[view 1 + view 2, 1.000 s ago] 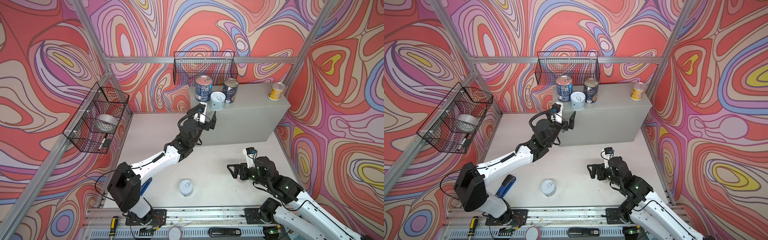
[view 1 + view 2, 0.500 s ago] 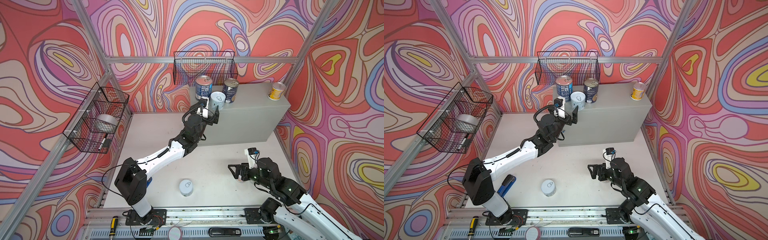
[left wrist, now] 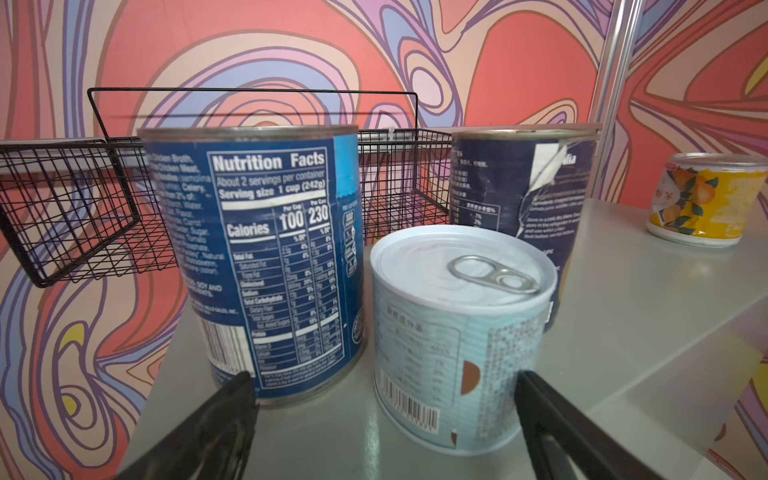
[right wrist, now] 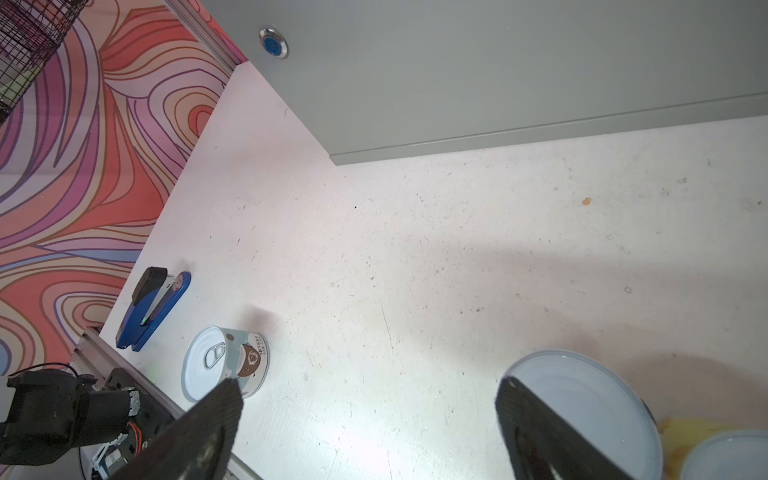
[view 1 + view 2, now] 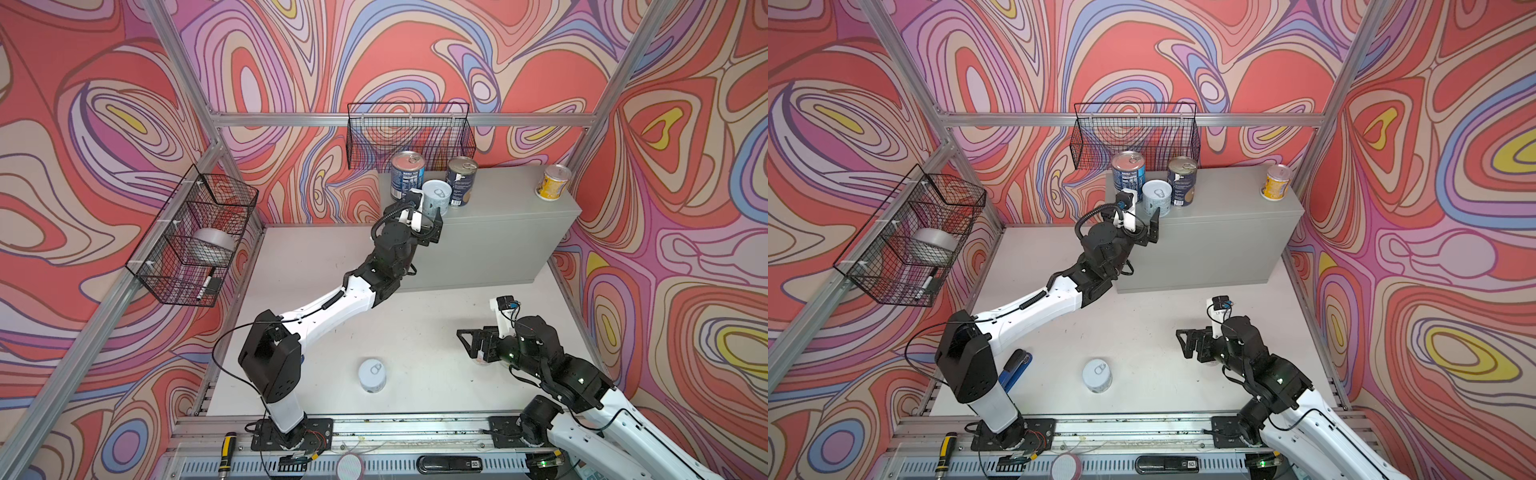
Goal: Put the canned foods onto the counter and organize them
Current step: 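Open the left gripper and release the white can on the cabinet, then move the left gripper down to the white can with brown print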
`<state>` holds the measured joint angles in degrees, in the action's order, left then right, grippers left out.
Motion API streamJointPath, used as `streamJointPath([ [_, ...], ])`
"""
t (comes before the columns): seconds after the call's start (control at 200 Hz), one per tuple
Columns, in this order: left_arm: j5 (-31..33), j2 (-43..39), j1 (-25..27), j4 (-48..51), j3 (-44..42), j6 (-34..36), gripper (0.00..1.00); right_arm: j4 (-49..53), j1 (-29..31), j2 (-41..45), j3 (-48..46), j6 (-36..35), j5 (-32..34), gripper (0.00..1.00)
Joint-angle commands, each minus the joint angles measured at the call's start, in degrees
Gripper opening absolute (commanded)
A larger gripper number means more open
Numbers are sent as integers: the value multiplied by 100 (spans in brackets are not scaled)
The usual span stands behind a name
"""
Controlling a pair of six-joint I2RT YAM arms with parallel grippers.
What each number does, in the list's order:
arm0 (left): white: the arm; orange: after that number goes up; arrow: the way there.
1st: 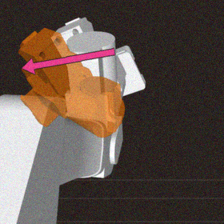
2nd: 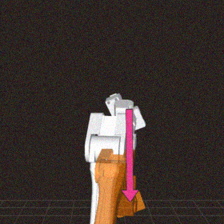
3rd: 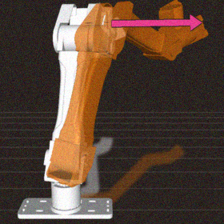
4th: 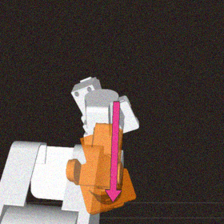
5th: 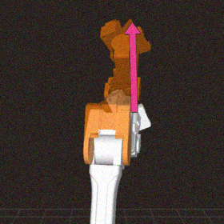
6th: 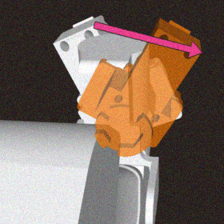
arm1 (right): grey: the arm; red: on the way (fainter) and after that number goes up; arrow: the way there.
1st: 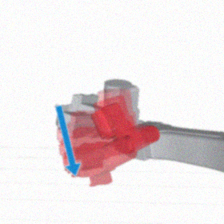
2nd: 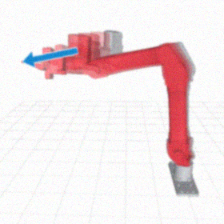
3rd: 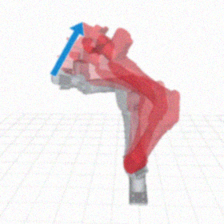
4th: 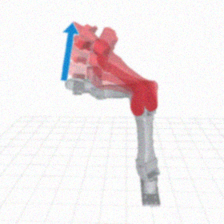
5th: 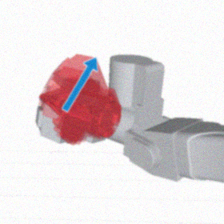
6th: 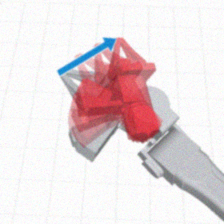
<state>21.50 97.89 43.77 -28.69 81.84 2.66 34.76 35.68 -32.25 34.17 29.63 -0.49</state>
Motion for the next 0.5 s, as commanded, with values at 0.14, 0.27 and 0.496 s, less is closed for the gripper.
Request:
streamJointPath([
  [0.14,346,-601,147,565,-539,145,100,-23,-6,56,49,26,470,98],
  [0.27,386,-1056,193,1375,-642,240,100,-212,-4,16,164,-240,367,99],
  [0.496,947,-1987,273,2059,-1551,114,100,-920,-8,-309,9,-282,370,99],
])
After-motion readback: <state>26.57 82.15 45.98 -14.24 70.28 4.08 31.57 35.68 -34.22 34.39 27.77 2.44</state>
